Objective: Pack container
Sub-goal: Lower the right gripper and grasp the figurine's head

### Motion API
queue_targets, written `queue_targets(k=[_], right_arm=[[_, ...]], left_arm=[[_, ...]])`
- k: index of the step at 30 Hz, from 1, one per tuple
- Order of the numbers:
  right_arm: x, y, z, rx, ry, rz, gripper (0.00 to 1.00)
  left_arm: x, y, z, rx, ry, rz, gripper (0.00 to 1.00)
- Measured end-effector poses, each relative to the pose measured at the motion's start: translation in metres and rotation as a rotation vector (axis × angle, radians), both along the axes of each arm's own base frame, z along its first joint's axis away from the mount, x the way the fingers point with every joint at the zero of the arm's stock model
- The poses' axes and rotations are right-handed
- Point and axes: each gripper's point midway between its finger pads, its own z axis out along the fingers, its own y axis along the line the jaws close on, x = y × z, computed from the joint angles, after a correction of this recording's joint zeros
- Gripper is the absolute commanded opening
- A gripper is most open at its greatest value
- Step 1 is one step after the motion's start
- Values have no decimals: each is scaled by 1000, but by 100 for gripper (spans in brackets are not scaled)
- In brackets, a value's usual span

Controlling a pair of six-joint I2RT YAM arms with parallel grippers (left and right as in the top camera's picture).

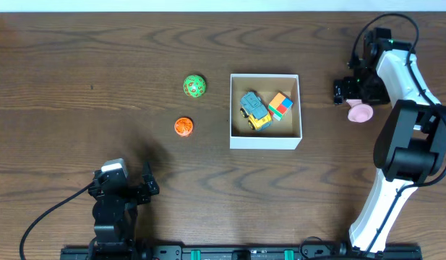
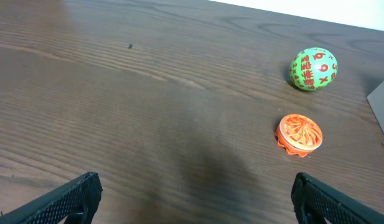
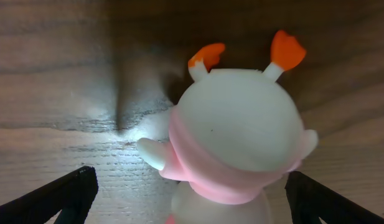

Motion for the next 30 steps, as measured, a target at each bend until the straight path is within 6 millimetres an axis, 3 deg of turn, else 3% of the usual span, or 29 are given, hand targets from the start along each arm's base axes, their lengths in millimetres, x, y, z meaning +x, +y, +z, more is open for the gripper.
queue_targets(k=[7,14,26,30], right_arm=[[6,-3,0,-4,-24,-3,96],[5,-12,0,-5,-27,-13,61],[3,-17,0,-2,-27,-28,41],[3,-17,0,0,-23,-31,27]], left_arm=[[0,0,0,0,0,0,98],[0,0,0,0,0,0,98],[0,0,0,0,0,0,98],[0,0,0,0,0,0,98]])
